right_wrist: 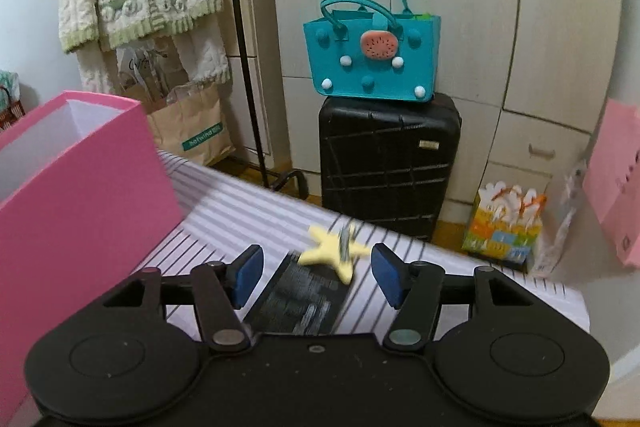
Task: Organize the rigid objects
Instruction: 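Grasp the yellow star toy on the table with the right gripper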
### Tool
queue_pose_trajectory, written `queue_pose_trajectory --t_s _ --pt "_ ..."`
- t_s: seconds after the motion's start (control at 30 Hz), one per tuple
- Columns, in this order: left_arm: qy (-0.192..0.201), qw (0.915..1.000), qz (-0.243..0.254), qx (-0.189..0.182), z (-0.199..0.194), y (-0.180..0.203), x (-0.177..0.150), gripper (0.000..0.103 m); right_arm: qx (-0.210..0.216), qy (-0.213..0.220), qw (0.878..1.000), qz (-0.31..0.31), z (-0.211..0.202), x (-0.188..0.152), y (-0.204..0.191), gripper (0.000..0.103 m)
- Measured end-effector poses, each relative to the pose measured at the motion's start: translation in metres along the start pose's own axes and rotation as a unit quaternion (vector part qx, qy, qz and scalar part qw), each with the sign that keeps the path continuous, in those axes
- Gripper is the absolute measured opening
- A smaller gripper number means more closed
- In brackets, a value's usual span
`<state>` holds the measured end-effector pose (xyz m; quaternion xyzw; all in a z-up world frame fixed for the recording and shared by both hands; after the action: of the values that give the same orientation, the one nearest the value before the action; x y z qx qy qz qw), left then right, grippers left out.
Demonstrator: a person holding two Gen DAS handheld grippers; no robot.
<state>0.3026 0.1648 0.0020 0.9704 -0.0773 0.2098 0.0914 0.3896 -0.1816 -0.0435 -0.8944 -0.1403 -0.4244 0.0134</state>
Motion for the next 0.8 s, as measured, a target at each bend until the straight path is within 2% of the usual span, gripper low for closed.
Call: queue_pose_trajectory --t_s 0.33,0.4,0.43,0.47,0.57,0.8 --pt "0.009 0.9998 0.012 -0.011 0.0 -0.002 0.0 0.013 -0.013 -0.039 0.999 0.034 0.044 0.002 -0.001 0.065" --pt "0.009 0.9998 0.013 -0.016 -0.001 -0.003 0.0 0.013 -0.028 -0.03 0.999 0.022 0.044 0.0 -0.005 0.064" --pt "0.008 0.9997 0.013 -0.017 -0.001 -0.003 0.0 0.013 -0.03 -0.028 0.999 0.018 0.043 0.0 -0.007 0.056" --pt "0.008 0.9997 0.016 -0.018 -0.001 -0.003 0.0 0.013 -0.028 -0.029 0.999 0.021 0.041 0.001 -0.008 0.055" --pt "0.008 0.9995 0.022 -0.019 -0.001 -0.003 0.0 0.013 -0.041 -0.035 0.998 0.036 0.035 -0.001 -0.006 0.055" --pt "0.014 0.9991 0.029 -0.026 -0.002 -0.004 -0.003 0.013 -0.038 -0.028 0.996 0.077 0.015 -0.001 0.002 0.054"
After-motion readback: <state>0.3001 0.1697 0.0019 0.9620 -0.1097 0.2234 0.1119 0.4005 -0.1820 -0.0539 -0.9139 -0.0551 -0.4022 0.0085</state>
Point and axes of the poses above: each gripper's, at about its wrist camera, not at the fingertips, and z roughly the way its jaws point, y to its right, x to its top, the point moved 6 cm from there along z, roughly the way its jaws point, and after that the axes turned 12 degrees about -x, right-handed, at the moved point
